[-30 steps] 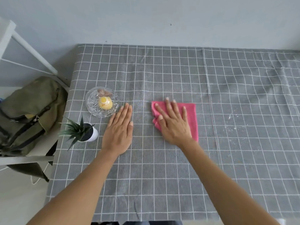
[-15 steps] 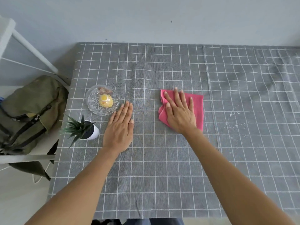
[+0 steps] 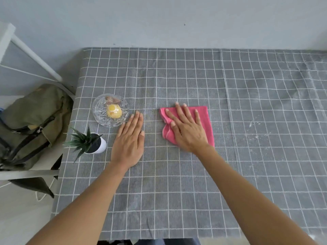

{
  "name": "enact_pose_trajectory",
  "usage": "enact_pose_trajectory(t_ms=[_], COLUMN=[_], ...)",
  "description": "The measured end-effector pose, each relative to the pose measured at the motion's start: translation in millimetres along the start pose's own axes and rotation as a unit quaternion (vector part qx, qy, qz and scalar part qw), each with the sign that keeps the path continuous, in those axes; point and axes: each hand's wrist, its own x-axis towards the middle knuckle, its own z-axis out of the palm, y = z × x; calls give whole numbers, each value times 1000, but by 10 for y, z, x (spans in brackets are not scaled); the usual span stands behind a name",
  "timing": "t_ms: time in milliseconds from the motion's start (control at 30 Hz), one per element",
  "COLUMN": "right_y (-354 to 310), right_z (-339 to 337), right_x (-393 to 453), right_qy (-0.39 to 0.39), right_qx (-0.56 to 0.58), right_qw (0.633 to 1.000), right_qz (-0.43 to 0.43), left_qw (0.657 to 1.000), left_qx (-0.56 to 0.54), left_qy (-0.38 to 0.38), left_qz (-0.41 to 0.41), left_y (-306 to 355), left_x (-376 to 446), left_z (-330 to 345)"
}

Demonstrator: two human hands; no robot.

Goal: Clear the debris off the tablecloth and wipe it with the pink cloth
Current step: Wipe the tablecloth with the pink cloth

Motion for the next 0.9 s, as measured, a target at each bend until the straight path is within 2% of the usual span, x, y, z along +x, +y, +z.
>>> enact_pose_trajectory(t_ms=[167, 267, 400, 667, 800, 900], right_y=[290, 273, 132, -375, -232, -51], right_z=[-146, -143, -84, 99, 54, -17], right_x=[256, 271, 144, -262, -194, -35], right_qy=[24, 28, 25, -25, -19, -5], right_qx=[19, 30, 39, 33, 27, 22], right_qw=[995, 993, 994, 999, 999, 1000], right_qz=[96, 115, 96, -21, -41, -3], left_qw=[1000, 1000, 1000, 1000, 1000, 1000], left_qx=[7, 8, 12, 6, 3, -3], left_qy=[-4, -1, 0, -1, -3, -4], left_qz=[2, 0, -1, -3, -4, 0], left_y=[-6, -3, 4, 3, 1, -8], left_x=[-1, -3, -6, 12, 20, 12], left_z=[9, 3, -4, 2, 6, 12])
